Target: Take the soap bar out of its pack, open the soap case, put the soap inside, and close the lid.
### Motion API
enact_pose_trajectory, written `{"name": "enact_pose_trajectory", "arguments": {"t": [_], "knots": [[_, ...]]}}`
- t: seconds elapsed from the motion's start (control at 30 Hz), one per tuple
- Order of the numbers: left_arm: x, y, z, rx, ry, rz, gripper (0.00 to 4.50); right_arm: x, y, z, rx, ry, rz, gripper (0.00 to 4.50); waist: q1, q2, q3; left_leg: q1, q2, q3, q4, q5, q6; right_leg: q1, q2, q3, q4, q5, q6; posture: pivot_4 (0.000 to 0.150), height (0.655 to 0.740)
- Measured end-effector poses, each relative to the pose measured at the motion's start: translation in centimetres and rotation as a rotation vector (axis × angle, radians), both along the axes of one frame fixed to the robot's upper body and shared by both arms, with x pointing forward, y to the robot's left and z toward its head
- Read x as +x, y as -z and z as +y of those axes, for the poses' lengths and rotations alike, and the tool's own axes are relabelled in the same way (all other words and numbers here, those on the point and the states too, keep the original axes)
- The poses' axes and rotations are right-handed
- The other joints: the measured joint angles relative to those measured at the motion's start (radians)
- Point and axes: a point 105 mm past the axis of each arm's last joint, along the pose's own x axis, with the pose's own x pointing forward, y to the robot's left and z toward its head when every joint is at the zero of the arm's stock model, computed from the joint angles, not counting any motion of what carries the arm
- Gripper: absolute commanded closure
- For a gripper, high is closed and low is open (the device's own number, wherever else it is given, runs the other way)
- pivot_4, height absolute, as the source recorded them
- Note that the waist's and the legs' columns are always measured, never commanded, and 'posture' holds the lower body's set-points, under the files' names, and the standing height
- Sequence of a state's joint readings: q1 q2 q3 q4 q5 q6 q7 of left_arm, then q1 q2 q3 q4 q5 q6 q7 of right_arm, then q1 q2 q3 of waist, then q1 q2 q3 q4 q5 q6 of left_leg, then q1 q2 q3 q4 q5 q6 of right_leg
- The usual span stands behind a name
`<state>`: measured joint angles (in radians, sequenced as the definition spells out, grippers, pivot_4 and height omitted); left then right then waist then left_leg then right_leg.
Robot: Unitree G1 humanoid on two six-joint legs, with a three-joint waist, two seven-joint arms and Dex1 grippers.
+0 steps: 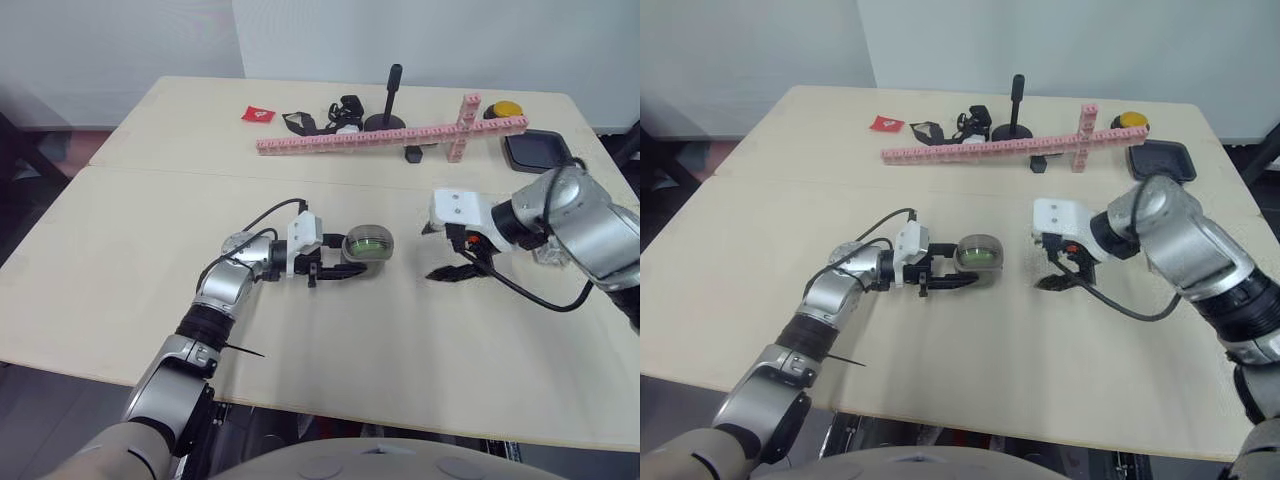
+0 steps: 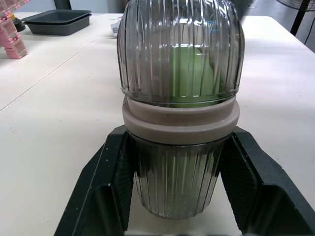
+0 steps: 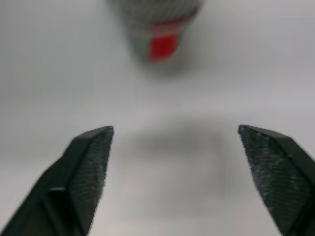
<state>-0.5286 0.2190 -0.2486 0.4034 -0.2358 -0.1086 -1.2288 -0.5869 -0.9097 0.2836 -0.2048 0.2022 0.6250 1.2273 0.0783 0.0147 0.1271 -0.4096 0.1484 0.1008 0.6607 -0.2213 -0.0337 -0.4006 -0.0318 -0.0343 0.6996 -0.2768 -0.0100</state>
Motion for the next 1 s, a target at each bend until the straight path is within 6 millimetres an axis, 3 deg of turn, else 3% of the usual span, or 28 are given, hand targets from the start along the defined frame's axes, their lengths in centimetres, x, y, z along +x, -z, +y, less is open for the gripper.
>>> {"name": "enact_pose_trajectory", "arguments": {"t": [0.17,0.33,0.47,0.63,1.0], "knots": [[0.1,0.0,0.2,0.001,-0.006,-0.002,2.52,0.8,0.5,-2.6,0.079,0.123,0.05,2.85,-0.003,0.0,0.0,0.0,0.0,0.0,0.0,0.0,0.0,0.0,0.0,0.0,0.0,0.0,0.0,0.15,0.733],[0.1,0.0,0.2,0.0,-0.005,-0.001,2.52,0.1,0.5,-2.1,0.294,0.105,0.031,4.48,0.0,0.0,0.0,0.0,0.0,0.0,0.0,0.0,0.0,0.0,0.0,-0.001,0.0,0.0,0.0,0.15,0.733],[0.2,-0.1,0.1,-0.003,-0.008,0.002,2.52,-0.5,2.2,-2.5,0.399,0.105,0.019,4.48,0.001,0.0,0.0,-0.001,0.0,0.0,0.0,0.0,0.001,0.0,0.0,-0.001,-0.001,0.0,0.0,0.15,0.733],[0.2,0.0,0.1,-0.005,-0.008,0.012,2.52,-0.5,0.8,-2.6,0.504,0.093,-0.023,4.48,-0.006,0.0,0.0,0.0,0.0,0.0,0.0,0.0,0.001,0.0,0.0,-0.001,-0.001,-0.001,-0.001,0.15,0.733],[0.2,0.0,0.2,-0.005,-0.01,0.014,2.52,-1.6,-2.3,1.4,0.599,-0.051,-0.066,4.48,-0.008,0.0,0.0,0.0,0.0,0.0,0.0,0.0,0.001,0.0,0.0,-0.001,-0.001,-0.003,-0.005,0.15,0.733]]}}
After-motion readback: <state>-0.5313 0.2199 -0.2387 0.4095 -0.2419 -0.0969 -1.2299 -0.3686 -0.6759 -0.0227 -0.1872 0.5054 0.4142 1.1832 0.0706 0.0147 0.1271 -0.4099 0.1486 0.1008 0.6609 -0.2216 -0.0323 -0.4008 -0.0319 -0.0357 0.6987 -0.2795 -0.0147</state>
